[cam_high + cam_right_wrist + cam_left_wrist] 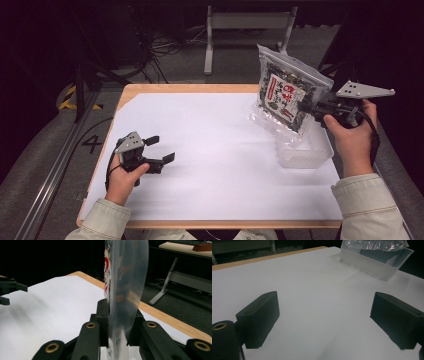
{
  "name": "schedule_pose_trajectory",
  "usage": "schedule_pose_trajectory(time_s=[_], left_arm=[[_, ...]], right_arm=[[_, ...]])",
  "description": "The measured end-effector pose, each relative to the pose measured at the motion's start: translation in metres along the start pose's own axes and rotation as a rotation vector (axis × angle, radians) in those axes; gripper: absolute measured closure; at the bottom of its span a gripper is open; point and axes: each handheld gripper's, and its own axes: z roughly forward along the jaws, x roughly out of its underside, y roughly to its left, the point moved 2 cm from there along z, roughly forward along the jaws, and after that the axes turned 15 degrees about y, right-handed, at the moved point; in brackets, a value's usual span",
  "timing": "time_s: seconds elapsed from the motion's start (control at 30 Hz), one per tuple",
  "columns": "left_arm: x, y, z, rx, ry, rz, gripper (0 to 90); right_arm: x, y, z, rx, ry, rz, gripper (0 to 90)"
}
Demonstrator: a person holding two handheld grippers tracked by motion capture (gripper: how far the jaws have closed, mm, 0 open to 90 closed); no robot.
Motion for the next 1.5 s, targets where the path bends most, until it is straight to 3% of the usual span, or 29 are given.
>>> schedule_pose_trajectory(time_s=[0.43,0.8,1.5], left_arm=[[0.001,0.001,0.001,0.002,0.005,0.0,9.0],[0.001,0.001,0.0,0.001,0.007,0.002,8.8],[0.001,0.001,0.001,-0.001,0.013,0.001,8.6]], right_arm=[[0.008,-0.017,-0.006,0.043,0.013,0.036,76.4],[0.026,-0.033,-0.007,0.082,0.019,0.077,76.4],[0.054,-0.047,-0.011,0.146,0.054,0.12,76.4]])
